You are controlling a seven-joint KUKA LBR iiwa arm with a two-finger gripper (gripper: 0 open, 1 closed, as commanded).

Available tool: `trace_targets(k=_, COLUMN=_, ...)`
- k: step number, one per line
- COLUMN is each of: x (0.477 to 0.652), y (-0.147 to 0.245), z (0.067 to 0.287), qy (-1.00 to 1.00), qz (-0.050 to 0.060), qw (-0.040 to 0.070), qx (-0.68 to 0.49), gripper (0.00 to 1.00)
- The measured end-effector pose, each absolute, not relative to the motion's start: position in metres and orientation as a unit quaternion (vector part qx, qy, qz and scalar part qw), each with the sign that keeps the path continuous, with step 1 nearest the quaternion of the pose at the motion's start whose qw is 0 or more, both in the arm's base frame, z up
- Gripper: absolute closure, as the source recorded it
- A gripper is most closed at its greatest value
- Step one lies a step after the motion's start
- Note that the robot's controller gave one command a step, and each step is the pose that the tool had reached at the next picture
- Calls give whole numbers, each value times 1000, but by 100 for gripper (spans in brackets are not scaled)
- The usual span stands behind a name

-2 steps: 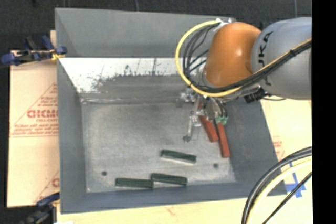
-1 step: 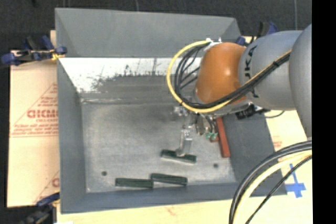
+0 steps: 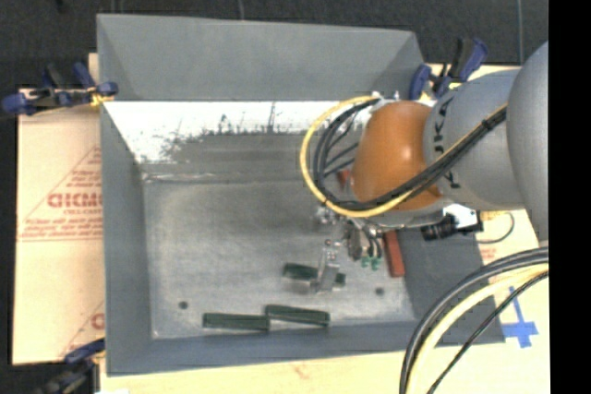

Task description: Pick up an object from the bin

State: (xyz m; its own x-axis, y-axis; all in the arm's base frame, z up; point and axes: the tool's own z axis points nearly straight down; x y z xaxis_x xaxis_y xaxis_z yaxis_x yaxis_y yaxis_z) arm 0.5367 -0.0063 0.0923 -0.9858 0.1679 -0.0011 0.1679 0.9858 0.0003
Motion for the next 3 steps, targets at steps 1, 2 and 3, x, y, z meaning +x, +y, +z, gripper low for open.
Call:
trace_targets(k=1, x=533, y=-4, z=71, qy=999, qz=0, qw=2, qx=39, gripper=100)
trace_targets(k=2, x=533, y=-4, z=71, qy=999, qz=0, qw=2, qx=39, gripper=100)
trace_targets(k=3, x=522, y=-27, z=247, qy=999, qz=-1, qw=4, qx=33, gripper=100)
